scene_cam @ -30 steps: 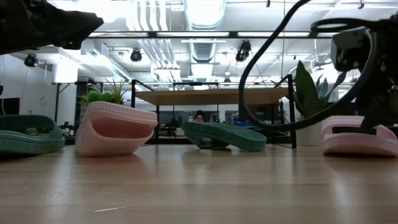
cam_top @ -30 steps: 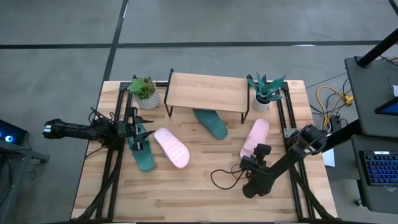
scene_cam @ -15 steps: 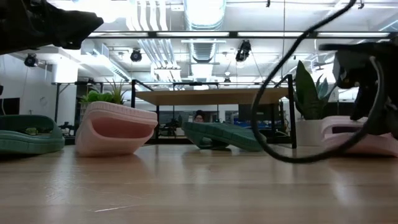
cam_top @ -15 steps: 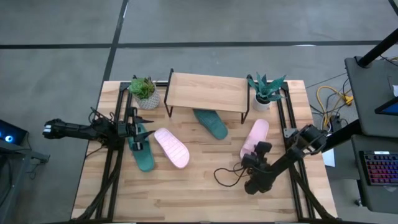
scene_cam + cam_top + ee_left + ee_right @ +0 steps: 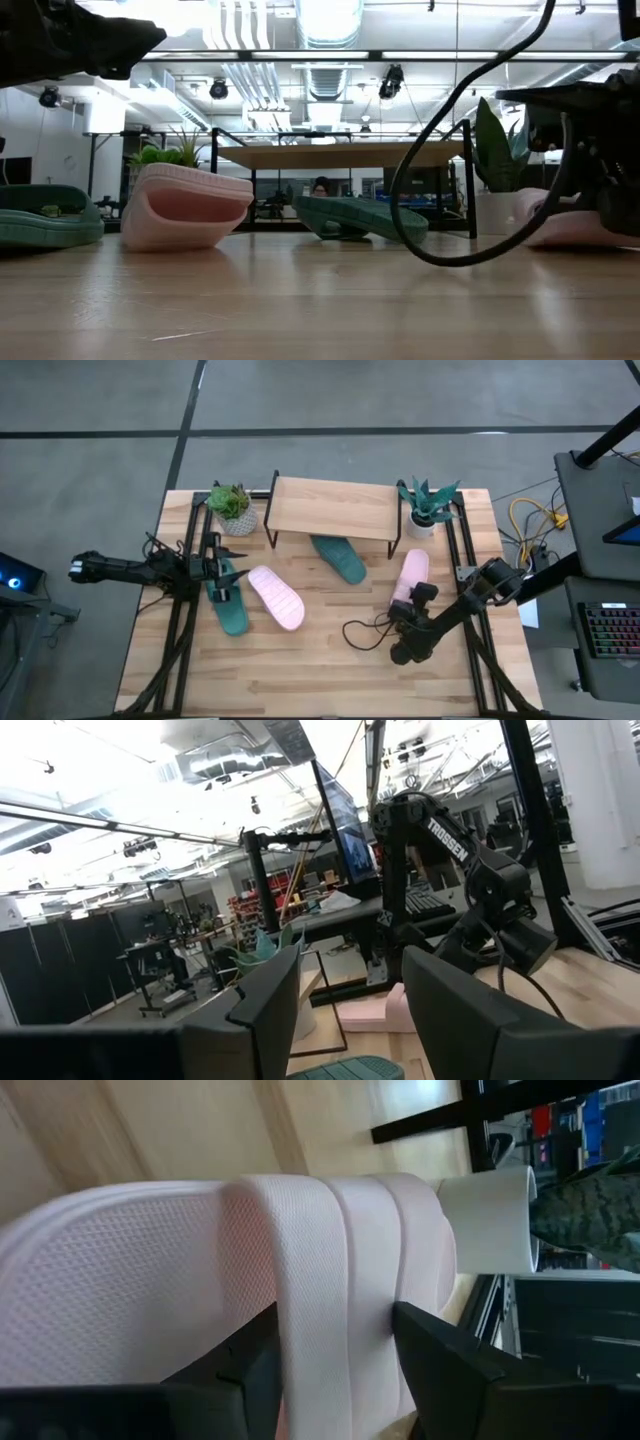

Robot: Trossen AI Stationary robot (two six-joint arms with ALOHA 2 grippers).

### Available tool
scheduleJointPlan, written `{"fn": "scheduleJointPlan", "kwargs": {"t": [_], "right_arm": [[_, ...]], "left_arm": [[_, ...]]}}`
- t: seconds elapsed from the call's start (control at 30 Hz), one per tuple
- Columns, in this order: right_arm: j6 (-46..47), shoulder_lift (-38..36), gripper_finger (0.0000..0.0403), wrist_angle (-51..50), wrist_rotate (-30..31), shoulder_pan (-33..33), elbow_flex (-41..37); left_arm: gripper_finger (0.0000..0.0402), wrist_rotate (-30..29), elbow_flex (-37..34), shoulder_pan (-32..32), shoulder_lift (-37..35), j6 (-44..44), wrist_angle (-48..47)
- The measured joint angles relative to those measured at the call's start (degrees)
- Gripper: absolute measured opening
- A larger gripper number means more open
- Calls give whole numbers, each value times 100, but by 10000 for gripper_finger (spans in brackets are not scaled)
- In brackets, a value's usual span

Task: Pick and place slides into the shelf
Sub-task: Put the right pink slides on the shelf

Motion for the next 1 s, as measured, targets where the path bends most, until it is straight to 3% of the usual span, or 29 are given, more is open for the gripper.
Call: {"fn": "scheduleJointPlan", "kwargs": {"t": [0.1, 0.37, 0.8, 1.0], "right_arm": [[0, 0, 142, -4, -2, -20, 11], [-69, 0, 18, -58, 5, -18, 29], [-212, -116, 13, -1494, 26, -22, 1248], [-416, -438, 13, -1557, 175, -14, 1909]], "left_arm": [[164, 1, 0, 2, -2, 0, 3], [164, -1, 0, 0, -2, 0, 9], [164, 1, 0, 0, 6, 0, 9], [164, 0, 0, 0, -10, 0, 30]]}}
